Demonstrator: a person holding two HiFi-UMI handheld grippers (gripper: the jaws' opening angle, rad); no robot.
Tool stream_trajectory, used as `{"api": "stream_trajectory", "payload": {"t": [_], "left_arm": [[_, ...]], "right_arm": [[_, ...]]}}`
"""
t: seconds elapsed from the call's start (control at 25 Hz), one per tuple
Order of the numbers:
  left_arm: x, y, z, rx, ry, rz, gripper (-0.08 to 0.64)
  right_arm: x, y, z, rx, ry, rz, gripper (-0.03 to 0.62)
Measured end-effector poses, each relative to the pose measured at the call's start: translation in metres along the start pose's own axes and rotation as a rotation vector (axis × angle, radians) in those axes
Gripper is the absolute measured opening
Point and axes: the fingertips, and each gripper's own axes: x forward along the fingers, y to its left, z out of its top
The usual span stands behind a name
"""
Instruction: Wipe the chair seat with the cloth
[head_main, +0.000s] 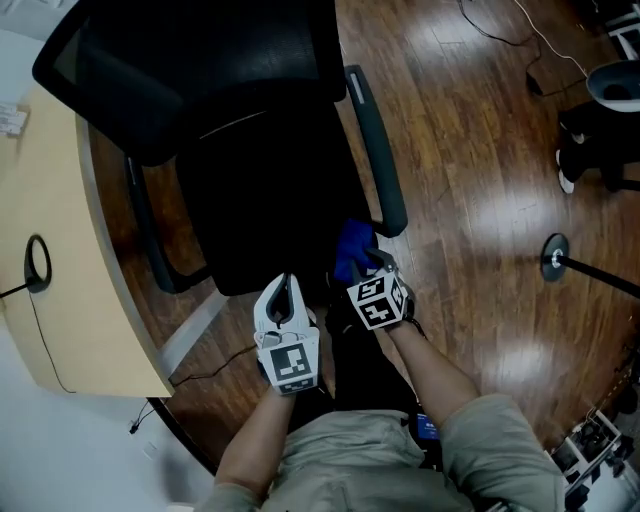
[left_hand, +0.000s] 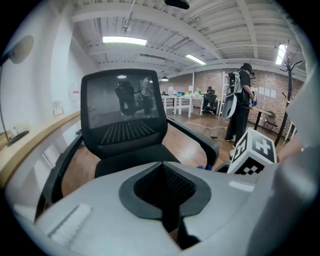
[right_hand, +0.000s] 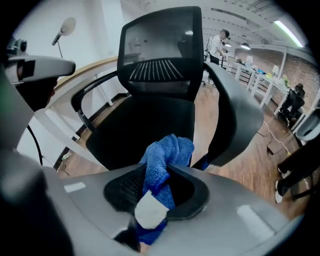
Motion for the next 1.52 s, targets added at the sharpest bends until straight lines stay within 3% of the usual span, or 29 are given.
{"api": "stream_trajectory", "payload": {"t": [0.24, 0.44, 0.72, 1.0, 1.36, 1.52], "left_arm": [[-0.060, 0.055, 0.044, -0.063, -0.041, 0.103, 0.006], [-0.098, 0.094, 0.073, -0.133, -0.117, 0.162, 0.006], [-0.172, 0.144, 0.079, -0.180, -0.179, 0.230, 0.006], [-0.251, 0.203, 0.064, -0.230, -0.218, 0.343, 0.006], [-0.349, 0.262, 0.002, -0.315, -0.192, 0.477, 0.006], [-0.385, 0.288, -0.023, -0.358, -0.187, 0.524, 0.006]], "right_arm": [[-0.075, 0.049, 0.065, -0.100, -0.111, 0.037, 0.091], [-0.128, 0.082, 0.142, -0.214, -0.247, 0.048, 0.091], [-0.193, 0.171, 0.210, -0.368, -0.385, 0.112, 0.091], [-0.225, 0.275, 0.235, -0.529, -0.435, 0.238, 0.091], [-0.230, 0.446, 0.227, -0.762, -0.414, 0.501, 0.091], [-0.222, 0.506, 0.228, -0.807, -0.389, 0.554, 0.092]]}}
